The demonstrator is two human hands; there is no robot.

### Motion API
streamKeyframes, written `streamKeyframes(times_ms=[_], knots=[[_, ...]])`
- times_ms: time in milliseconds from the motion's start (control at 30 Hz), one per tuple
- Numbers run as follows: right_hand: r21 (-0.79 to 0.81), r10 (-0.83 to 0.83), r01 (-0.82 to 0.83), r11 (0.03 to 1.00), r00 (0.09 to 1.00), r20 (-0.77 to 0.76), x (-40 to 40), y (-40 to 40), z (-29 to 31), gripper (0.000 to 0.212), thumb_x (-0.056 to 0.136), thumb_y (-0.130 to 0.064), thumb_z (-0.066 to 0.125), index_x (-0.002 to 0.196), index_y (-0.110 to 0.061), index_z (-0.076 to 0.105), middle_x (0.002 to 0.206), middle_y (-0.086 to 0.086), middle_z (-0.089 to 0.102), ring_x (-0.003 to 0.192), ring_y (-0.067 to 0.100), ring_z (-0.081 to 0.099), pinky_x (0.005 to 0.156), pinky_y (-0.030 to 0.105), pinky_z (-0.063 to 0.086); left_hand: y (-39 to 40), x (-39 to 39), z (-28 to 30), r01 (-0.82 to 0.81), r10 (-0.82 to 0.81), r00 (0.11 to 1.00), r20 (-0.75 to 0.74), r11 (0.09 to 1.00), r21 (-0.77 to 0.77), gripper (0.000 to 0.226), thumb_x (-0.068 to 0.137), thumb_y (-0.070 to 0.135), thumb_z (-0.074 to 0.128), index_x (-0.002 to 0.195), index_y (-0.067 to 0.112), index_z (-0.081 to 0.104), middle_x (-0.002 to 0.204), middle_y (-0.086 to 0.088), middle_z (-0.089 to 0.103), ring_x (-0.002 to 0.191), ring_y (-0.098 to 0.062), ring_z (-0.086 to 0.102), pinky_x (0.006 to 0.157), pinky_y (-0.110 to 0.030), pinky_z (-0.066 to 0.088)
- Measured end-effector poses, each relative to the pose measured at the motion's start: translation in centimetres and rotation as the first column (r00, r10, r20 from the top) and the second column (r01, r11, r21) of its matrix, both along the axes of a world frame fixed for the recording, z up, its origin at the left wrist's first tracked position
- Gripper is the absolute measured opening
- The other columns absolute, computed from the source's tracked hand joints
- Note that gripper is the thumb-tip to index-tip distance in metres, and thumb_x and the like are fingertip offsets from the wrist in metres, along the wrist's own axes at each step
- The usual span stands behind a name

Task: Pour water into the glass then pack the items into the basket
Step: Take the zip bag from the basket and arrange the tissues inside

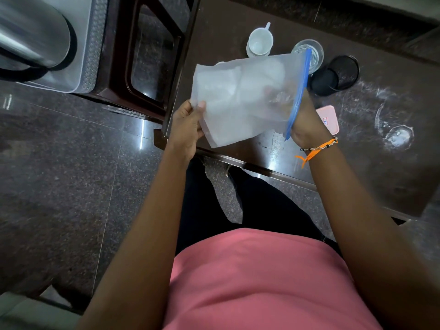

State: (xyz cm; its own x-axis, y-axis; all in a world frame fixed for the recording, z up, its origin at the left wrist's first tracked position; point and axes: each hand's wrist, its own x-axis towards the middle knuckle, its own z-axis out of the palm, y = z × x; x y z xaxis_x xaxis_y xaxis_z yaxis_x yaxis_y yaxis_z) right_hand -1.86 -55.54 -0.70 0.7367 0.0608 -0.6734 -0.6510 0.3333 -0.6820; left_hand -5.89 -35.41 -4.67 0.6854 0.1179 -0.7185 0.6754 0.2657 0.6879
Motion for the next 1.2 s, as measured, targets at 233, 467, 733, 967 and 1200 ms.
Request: streamKeyframes(times_ms=[233, 467, 733, 967, 1200], knots=[[-0.22, 0.288, -0.299, 0.929, 0.954, -0.083, 0.4, -0.9, -1.5, 0.047, 0.095, -0.006, 0.047, 0.139, 0.0, 0.033, 0.106, 0.0, 0.056, 0.1, 0.014, 0.057, 0.091, 0.028, 0.051, -1.1, 0.5, 0.1, 0.024, -0.023, 0.999, -0.026, 0.999, 0.045, 0.056, 0.079, 0.01, 0.073, 0.125, 0.008, 0.04, 0.126, -0.005, 0.057, 0.114, -0.021, 0.059, 0.088, -0.034, 0.055], [-0.359, 0.065, -0.015, 0.933, 0.99, 0.128, 0.8, -2.9, -1.7, 0.076, 0.076, 0.012, 0.064, 0.135, -0.003, 0.018, 0.122, 0.002, 0.05, 0.112, 0.019, 0.057, 0.094, 0.035, 0.055, -1.2, 0.8, 0.1, -0.225, 0.232, 0.973, -0.01, 0.952, 0.208, 0.062, 0.086, 0.008, 0.063, 0.13, 0.031, 0.026, 0.115, 0.006, 0.051, 0.11, -0.021, 0.057, 0.081, -0.048, 0.058], [-0.396, 0.079, 0.074, 0.915, 0.931, 0.357, 1.8, -5.4, 1.2, 0.084, 0.077, 0.006, 0.057, 0.142, -0.016, 0.007, 0.137, 0.024, 0.046, 0.091, 0.024, 0.066, 0.083, 0.041, 0.051, -2.2, 2.6, 1.0, 0.092, -0.176, 0.976, 0.126, 0.865, 0.494, 0.034, 0.089, -0.005, 0.046, 0.08, 0.02, 0.067, 0.103, 0.002, 0.064, 0.09, -0.001, 0.055, 0.074, -0.008, 0.043], [-0.339, 0.27, -0.184, 0.923, 0.935, 0.229, 1.6, -3.9, 2.1, 0.042, 0.083, 0.007, 0.061, 0.123, -0.002, 0.055, 0.125, 0.019, 0.059, 0.105, 0.019, 0.058, 0.09, 0.028, 0.051, -5.6, 4.4, 3.2, 0.361, -0.392, 0.906, 0.162, 0.913, 0.189, 0.016, 0.089, 0.022, 0.061, 0.078, 0.023, 0.073, 0.082, 0.013, 0.072, 0.083, -0.004, 0.065, 0.079, -0.021, 0.051], [-0.685, 0.421, -0.224, 0.693, 0.897, 0.133, 0.9, -3.7, 0.5, 0.035, 0.068, -0.013, 0.08, 0.101, -0.018, 0.068, 0.084, -0.014, 0.037, 0.072, -0.002, 0.042, 0.068, 0.002, 0.037, -6.3, 5.0, 2.6, 0.304, -0.312, 0.939, 0.146, 0.95, 0.073, 0.024, 0.085, 0.008, 0.066, 0.066, 0.023, 0.072, 0.084, 0.001, 0.068, 0.085, -0.02, 0.061, 0.085, -0.039, 0.05]])
